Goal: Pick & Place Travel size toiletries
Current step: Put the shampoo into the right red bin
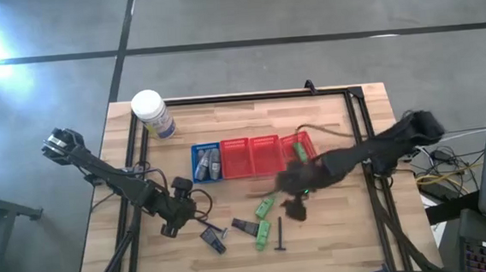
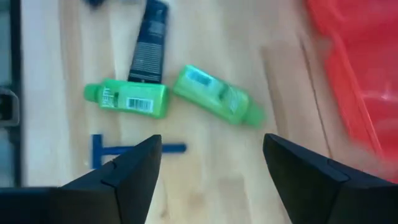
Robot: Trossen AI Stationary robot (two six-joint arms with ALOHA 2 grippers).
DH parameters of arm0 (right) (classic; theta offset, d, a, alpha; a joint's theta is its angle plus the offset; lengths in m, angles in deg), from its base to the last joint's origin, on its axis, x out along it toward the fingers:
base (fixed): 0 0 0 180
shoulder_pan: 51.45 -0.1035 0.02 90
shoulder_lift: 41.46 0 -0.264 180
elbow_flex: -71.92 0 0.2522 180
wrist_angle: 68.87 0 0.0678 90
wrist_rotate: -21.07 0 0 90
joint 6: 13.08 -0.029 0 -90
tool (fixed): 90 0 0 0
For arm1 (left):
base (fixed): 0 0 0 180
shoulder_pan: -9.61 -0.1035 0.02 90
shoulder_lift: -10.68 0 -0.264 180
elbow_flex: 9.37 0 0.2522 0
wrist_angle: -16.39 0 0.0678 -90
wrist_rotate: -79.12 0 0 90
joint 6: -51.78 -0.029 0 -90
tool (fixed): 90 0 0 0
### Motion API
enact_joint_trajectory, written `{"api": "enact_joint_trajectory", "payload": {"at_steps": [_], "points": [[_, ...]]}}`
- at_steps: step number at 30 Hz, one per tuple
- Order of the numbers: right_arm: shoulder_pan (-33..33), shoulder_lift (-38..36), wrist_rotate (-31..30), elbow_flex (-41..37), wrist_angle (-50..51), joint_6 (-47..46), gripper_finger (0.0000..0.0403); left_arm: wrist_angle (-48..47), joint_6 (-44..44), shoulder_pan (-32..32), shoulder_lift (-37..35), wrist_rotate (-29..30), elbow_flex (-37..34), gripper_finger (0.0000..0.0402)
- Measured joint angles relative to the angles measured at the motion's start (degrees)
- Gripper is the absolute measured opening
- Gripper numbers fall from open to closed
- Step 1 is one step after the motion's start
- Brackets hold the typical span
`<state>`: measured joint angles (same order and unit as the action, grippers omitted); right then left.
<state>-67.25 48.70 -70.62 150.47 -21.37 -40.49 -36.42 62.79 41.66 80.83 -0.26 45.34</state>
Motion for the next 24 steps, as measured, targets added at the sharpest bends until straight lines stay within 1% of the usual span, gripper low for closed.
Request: {"api": "enact_joint_trajectory", "payload": {"at_steps": [3, 7, 9, 12, 14, 19, 22, 24], "points": [[-0.4, 8.7, 0.0, 7.7, 2.5, 12.3, 0.0265, 0.0, 0.0, 0.0, 0.0, 0.0, 0.0, 0.0275], [-0.5, 18.7, -0.8, 18.3, 12.6, 28.3, 0.0261, 0.0, 0.0, 0.0, 0.0, -0.1, 0.0, 0.0275], [-0.5, 22.6, -1.3, 21.8, 17.0, 35.2, 0.0265, 0.0, 0.0, 0.0, 0.0, -0.2, 0.0, 0.0275], [-0.5, 26.2, -1.3, 24.1, 17.9, 43.3, 0.0277, 0.0, 0.0, 0.0, 0.0, -0.2, 0.0, 0.0275], [-0.5, 27.6, -1.3, 25.0, 16.7, 46.3, 0.0287, 0.0, 0.1, 0.0, 0.0, -0.2, 0.0, 0.0275], [0.1, 30.3, -1.4, 24.8, 15.4, 50.0, 0.031, 0.0, 1.8, 0.0, 0.0, -0.2, 0.0, 0.0275], [0.6, 31.2, -1.1, 24.4, 14.7, 52.2, 0.0316, 0.0, 2.4, -0.1, 0.0, -0.2, 0.0, 0.0275], [1.3, 32.1, -0.7, 24.3, 14.8, 51.7, 0.0315, 0.0, 2.4, -0.1, 0.0, -0.1, 0.0, 0.0275]]}}
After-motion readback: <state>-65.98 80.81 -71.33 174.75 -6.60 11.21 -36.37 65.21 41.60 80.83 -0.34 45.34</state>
